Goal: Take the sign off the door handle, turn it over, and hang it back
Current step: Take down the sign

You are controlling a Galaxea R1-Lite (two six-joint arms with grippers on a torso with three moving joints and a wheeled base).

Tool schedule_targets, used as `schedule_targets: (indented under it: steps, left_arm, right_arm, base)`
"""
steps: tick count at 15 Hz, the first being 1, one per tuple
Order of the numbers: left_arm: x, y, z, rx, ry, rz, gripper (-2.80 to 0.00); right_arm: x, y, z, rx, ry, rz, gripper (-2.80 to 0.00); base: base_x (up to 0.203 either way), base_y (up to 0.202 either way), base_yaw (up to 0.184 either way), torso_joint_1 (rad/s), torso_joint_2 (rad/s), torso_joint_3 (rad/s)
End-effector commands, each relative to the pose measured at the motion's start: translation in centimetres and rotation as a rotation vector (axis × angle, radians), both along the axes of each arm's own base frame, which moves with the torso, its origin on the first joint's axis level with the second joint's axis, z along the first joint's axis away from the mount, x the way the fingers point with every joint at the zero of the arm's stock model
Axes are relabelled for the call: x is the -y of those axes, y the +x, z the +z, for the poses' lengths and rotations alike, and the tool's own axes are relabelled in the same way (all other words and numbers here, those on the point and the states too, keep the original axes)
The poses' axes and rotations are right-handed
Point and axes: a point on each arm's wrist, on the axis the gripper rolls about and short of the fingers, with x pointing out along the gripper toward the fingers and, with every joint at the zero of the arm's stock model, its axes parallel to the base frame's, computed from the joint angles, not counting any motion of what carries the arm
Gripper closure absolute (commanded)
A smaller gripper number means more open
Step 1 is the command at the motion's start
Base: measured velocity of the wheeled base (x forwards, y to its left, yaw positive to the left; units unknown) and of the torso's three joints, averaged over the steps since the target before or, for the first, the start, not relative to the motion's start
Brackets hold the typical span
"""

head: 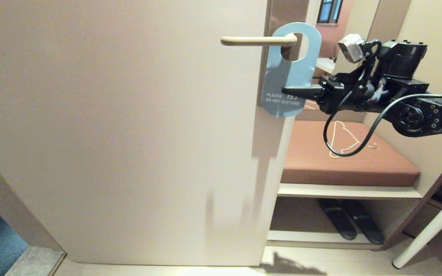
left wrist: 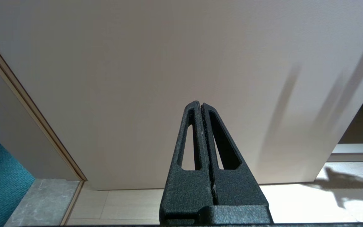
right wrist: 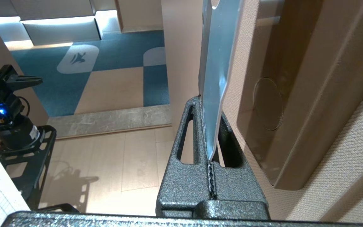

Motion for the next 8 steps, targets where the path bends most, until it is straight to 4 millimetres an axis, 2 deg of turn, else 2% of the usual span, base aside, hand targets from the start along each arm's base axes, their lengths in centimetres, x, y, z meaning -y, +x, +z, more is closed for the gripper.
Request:
schedule_targets:
  steps: [1, 8]
  left_arm:
    - [0.0, 0.0, 0.0, -0.001, 0.001, 0.001, 0.00]
    - [0.0, 0.0, 0.0, -0.001, 0.001, 0.001, 0.00]
  right_arm:
    - [0.0, -0.4, 0.3, 0.011, 0.000, 0.007, 0.00]
    - [-0.2, -1.9, 1.6, 0.040, 0.006, -0.048, 0.00]
  base:
    - [0.000, 0.000, 0.000, 0.000, 0.00, 0.000]
    - [0.000, 0.000, 0.000, 0.000, 0.00, 0.000]
